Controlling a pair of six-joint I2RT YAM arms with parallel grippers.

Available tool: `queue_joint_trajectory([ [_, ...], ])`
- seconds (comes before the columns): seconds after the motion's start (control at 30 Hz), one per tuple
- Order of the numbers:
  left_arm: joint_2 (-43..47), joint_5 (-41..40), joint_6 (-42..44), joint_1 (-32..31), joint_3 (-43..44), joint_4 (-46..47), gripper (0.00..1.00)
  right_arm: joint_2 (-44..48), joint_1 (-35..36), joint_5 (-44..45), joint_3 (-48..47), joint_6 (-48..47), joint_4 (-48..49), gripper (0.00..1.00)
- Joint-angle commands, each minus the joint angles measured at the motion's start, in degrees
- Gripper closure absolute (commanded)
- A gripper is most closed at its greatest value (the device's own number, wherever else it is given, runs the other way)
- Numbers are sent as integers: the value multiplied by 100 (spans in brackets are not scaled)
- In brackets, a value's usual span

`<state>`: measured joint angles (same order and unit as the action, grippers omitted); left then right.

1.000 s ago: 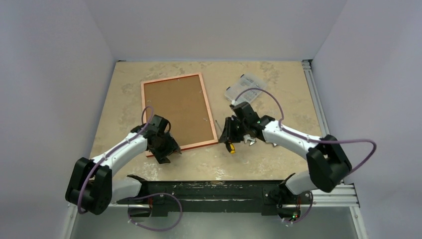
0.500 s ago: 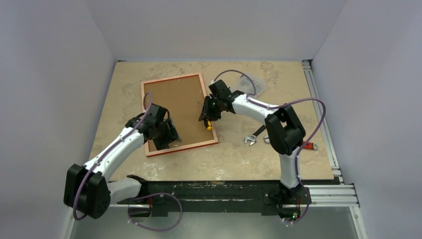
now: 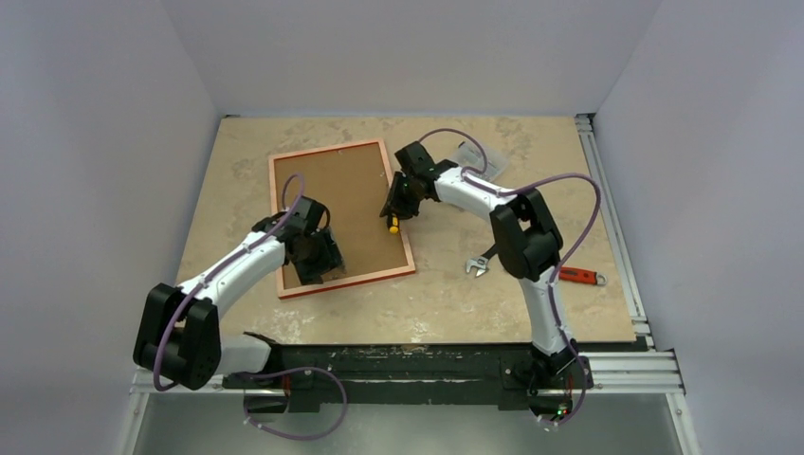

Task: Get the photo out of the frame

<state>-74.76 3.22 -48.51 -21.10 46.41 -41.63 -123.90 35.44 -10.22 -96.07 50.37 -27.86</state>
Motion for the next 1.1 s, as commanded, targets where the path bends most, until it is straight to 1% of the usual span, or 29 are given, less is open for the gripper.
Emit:
queue_joint_trajectory([
  [0.0, -50, -185, -88, 82, -131, 100, 42, -202, -22, 166, -495, 213, -253, 100],
  [0.17, -135, -226, -152, 134, -168, 64, 42, -483, -59, 154, -763, 309, -230, 100],
  [0.33, -103, -530, -210, 217, -169, -113, 42, -702, -88, 152, -1029, 276, -275, 100],
  [0.6, -121, -560, -205, 299, -185, -157, 43, -979, -164, -94, -1423, -154, -354, 100],
  [0.8, -105, -562, -161, 330, -185, -162, 43, -1113, -224, -211, -1620, -281, -403, 100],
  [1.07, -72, -576, -124, 352, -195, -170, 44, -1405, -231, -681, -1840, -754, -471, 100],
])
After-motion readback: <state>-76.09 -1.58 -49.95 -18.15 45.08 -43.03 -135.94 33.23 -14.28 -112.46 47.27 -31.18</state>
